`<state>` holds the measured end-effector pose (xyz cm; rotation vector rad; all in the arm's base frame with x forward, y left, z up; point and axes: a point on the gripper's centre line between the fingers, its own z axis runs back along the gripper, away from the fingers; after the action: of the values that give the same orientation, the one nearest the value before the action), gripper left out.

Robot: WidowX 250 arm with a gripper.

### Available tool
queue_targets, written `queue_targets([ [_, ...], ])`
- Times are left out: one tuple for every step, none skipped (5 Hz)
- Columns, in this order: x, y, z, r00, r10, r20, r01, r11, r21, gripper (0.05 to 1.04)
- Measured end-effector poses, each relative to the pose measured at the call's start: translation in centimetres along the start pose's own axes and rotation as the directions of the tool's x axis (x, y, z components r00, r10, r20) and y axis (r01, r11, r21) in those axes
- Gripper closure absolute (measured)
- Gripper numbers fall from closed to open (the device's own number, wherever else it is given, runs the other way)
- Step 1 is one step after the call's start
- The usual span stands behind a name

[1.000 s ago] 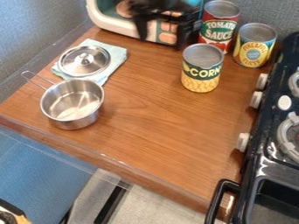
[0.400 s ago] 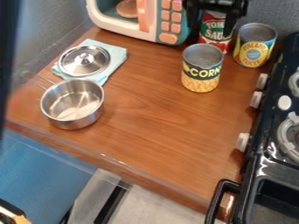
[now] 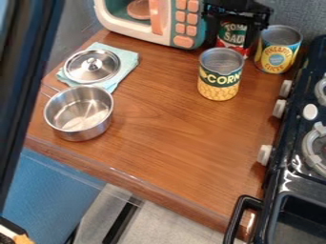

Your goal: Move the yellow can to the bottom right of the table right to the silver pot

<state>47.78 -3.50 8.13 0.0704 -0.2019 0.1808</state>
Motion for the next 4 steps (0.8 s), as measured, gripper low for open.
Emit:
queue_targets([
  [-0.3,0.1,-0.7,1.0,-0.003,-0.009,0.004,1.0,0.004,0.083],
  [-2.1,-0.2,-2.5,0.998,-0.016,-0.065,0.015,1.0,-0.011,0.083],
  [-3.2,-0.9,-1.9,0.996,-0.011,-0.088,0.003,0.997,-0.081,0.083],
  [-5.3,-0.7,-0.9,0.993,-0.019,-0.121,0.005,0.993,-0.116,0.083],
])
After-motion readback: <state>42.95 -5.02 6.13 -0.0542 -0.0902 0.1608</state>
